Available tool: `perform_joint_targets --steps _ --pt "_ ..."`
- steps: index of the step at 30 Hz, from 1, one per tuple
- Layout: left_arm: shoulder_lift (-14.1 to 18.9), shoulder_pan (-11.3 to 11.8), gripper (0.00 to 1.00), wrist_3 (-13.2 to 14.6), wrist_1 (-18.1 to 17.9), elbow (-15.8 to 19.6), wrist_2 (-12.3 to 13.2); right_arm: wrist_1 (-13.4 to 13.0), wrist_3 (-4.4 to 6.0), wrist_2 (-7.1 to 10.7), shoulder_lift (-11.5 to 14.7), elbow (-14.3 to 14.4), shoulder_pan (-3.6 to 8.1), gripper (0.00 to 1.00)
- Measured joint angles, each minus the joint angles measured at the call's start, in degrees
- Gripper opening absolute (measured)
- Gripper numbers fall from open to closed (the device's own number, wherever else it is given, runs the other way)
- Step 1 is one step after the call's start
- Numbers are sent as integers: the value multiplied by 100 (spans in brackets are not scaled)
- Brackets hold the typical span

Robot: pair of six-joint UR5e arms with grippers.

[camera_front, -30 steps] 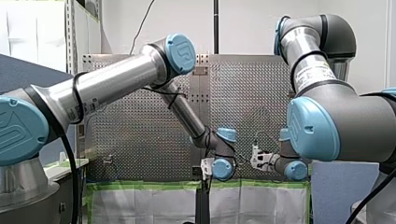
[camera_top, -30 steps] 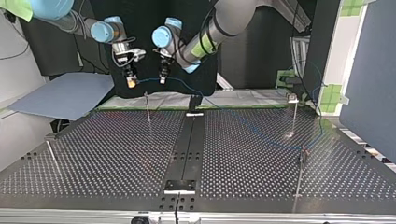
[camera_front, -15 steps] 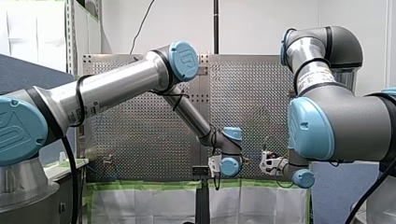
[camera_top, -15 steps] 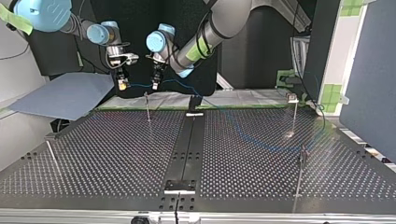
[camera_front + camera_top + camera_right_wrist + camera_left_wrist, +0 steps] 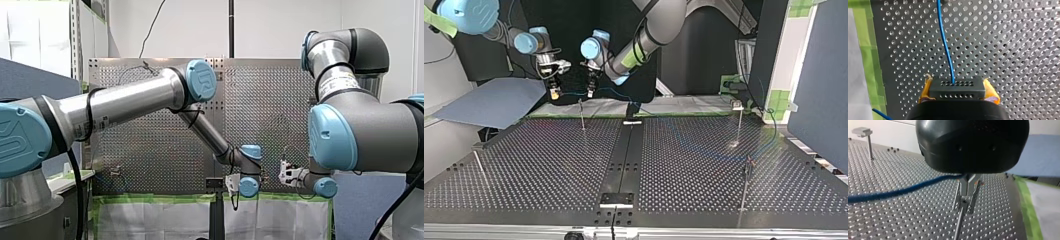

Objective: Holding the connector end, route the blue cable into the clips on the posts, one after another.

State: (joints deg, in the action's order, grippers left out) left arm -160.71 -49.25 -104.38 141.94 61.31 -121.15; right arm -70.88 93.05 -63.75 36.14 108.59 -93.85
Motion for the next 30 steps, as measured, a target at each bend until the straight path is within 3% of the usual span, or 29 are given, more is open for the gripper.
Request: perform_joint_targets --steps 7,13,25,30 --pt "-7 -31 0 86 39 -30 -315 372 -101 5 2 -115 69 0" --pt "-7 -83 0 133 32 -33 -488 565 -32 46 -1 -216 138 0" --pt "-16 -96 0 262 -148 -159 -428 707 28 223 -1 -358 203 0" --pt "-59 54 0 300 -4 -297 -378 729 155 286 -3 -404 225 0"
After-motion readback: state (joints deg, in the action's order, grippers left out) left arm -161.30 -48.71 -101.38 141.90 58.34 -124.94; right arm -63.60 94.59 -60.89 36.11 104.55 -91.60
